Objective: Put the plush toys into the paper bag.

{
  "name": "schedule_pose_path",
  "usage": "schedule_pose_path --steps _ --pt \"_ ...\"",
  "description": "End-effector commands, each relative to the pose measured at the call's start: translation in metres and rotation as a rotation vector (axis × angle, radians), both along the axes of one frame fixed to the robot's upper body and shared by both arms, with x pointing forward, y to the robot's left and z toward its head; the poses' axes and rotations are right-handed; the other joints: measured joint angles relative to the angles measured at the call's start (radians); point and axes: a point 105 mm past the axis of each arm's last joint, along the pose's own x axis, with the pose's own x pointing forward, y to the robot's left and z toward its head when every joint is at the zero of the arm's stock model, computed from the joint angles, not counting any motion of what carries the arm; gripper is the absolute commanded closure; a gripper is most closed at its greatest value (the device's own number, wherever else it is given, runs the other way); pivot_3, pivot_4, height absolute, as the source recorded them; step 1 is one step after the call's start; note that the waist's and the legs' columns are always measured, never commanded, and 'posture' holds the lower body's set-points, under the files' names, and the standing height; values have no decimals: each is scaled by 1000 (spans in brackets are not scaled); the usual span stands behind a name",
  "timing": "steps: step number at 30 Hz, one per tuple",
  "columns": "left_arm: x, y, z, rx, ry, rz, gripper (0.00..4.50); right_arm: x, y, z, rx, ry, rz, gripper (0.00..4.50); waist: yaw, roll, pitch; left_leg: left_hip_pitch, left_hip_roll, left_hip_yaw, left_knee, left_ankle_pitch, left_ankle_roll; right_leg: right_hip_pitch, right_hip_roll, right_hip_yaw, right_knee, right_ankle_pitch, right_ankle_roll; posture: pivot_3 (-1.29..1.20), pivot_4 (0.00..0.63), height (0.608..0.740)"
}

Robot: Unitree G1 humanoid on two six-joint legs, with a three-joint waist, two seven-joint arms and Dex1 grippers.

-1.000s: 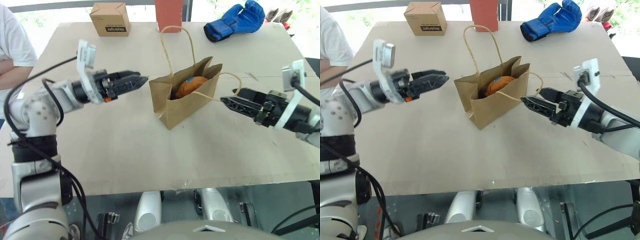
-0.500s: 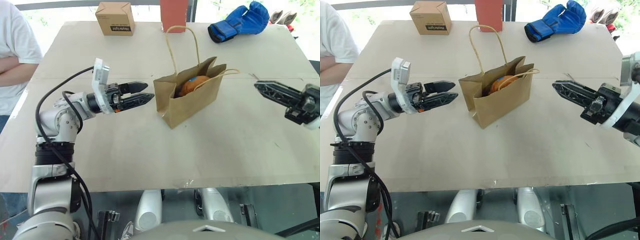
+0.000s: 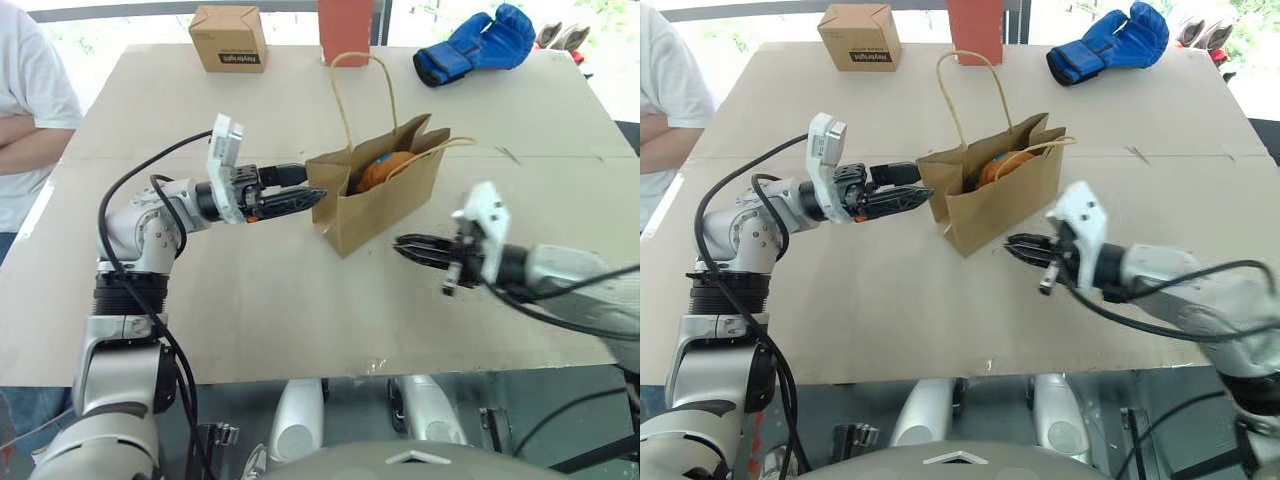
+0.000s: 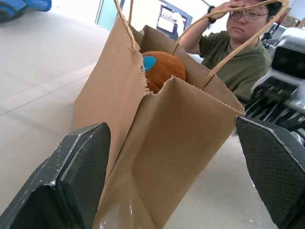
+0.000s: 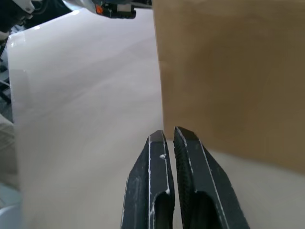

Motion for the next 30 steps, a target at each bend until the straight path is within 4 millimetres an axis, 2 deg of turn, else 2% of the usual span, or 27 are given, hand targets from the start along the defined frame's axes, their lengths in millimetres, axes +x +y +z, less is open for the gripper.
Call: schedule_pose_path --steps 1,4,10,12,16,20,22,24,26,29,30 --pt "-10 -12 0 33 -56 -42 0 23 16 -1 -19 -106 -21 4443 0 0 0 0 0 0 0 0 0 0 0 0 0 0 0 0 150 740" --pt "-16 -19 -4 51 -93 -37 0 44 29 0 24 -127 -57 4443 0 0 0 0 0 0 0 0 0 0 0 0 1 0 0 0 150 740" --pt "-6 -31 -8 64 -161 143 0 47 39 -5 36 -127 -36 4443 4 0 0 0 0 0 0 0 0 0 0 0 1 0 0 0 150 740" --pt "2 -35 -12 68 -161 232 0 44 41 -9 28 -116 -17 4443 3 0 0 0 0 0 1 0 0 0 0 0 1 1 0 0 150 740" --pt "15 -55 -24 58 -185 415 0 32 37 -20 18 -82 16 4443 8 0 -1 1 0 -1 1 0 0 2 0 -1 1 1 1 0 150 740" --pt "20 -67 -30 -23 -152 481 0 23 30 -20 28 -83 15 4443 4 0 -1 1 0 -1 1 0 0 2 0 -1 2 1 1 0 150 740" --pt "19 -69 -29 -40 -176 486 0 19 24 -13 40 -133 -3 4443 -1 0 -1 1 0 -1 2 0 0 2 0 0 2 1 1 0 150 740" --pt "18 -69 -27 -43 -209 475 0 17 16 1 39 -282 -54 4443 0 0 -1 2 0 -1 2 0 0 2 0 0 3 1 1 0 150 740" --pt "18 -66 -24 -64 -224 452 0 6 6 8 130 -271 -32 4443 2 0 -1 2 0 -1 1 0 0 2 1 0 2 1 1 0 150 740" --pt "12 -62 -22 -21 -297 301 0 -8 -25 -5 68 -238 -74 3657 8 0 -1 2 0 -2 2 0 0 3 1 -1 2 1 1 0 150 740" --pt "14 -57 -21 12 -319 248 247 -12 -38 -4 61 -247 -122 3092 8 0 -1 2 -1 -2 2 0 0 3 0 -1 1 1 1 0 150 740"
